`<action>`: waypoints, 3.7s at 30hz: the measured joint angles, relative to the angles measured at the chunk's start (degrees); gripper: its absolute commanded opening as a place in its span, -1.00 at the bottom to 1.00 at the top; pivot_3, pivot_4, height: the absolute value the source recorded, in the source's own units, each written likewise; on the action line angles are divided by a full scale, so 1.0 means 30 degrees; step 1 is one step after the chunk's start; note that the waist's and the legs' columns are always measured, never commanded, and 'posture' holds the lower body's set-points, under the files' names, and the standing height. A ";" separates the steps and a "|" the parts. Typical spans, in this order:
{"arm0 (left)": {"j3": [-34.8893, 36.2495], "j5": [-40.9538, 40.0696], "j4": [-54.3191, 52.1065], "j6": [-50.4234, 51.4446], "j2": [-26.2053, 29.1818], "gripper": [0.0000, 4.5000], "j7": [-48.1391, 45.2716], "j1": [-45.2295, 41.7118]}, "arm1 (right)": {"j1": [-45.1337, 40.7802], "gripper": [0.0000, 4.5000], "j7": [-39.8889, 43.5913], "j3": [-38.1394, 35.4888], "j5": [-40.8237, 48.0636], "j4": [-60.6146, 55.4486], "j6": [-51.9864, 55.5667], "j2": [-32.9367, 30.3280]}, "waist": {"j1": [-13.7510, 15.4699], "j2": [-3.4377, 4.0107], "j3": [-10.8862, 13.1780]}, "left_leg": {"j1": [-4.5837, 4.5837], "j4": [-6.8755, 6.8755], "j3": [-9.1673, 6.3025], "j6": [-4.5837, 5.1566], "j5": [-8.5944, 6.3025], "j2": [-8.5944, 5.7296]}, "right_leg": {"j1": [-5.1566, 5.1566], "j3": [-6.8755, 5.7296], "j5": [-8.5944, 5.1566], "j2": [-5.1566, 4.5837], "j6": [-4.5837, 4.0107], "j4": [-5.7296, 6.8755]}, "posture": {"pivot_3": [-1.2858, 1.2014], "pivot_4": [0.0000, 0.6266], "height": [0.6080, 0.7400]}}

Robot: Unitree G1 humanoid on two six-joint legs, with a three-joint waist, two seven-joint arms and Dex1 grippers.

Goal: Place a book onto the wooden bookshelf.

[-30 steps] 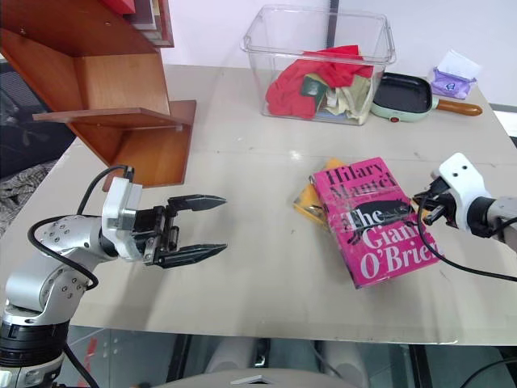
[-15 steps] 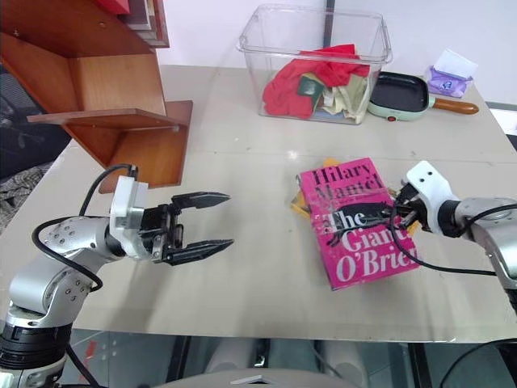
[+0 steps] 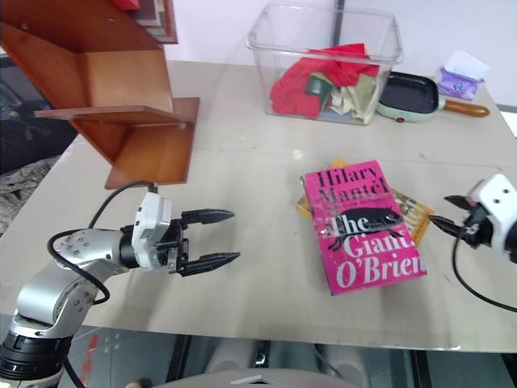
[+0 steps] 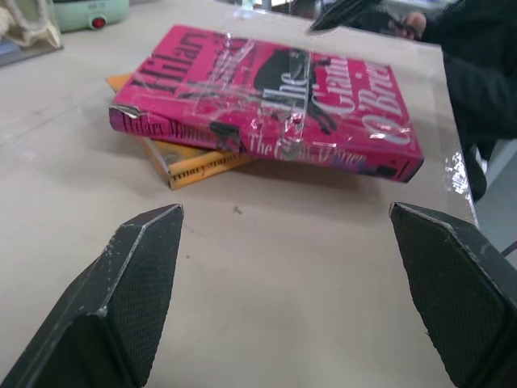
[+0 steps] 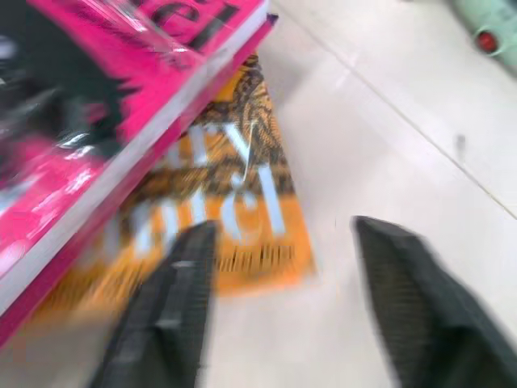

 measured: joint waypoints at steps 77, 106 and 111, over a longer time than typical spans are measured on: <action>0.7618 -0.5736 0.9199 1.6280 -0.6821 -0.70 1.2255 -1.1486 | -0.0803 1.00 0.2285 -0.3547 0.7424 -0.6073 0.2881 -0.0134 | -0.0100 -0.0122 0.0124 | 0.0133 0.0047 -0.0097 0.0005 0.0003 -0.0182 | 0.0111 0.0074 0.0046 -0.0089 0.0045 0.0082 | 0.03 -0.52 0.60; -0.5766 1.4458 0.9706 -0.4991 1.0510 -0.70 -0.2331 -2.0434 | -0.7156 1.00 0.0010 0.3023 0.5950 -0.3525 0.0064 0.2262 | -0.0485 -0.0086 0.0268 | -0.0073 0.0028 -0.0044 0.0019 -0.0004 -0.0155 | -0.0060 -0.0003 0.0022 -0.0074 0.0088 0.0039 | 0.03 -0.52 0.60; -0.5779 1.6032 1.0851 -0.7152 1.1275 -0.70 -0.2363 -2.0271 | -0.7333 1.00 0.0064 0.3084 0.5981 -0.3531 -0.0159 0.2538 | -0.0643 -0.0083 0.0266 | 0.0015 0.0030 0.0019 0.0018 -0.0003 -0.0133 | -0.0067 0.0063 0.0020 -0.0057 0.0083 0.0164 | 0.03 -0.52 0.60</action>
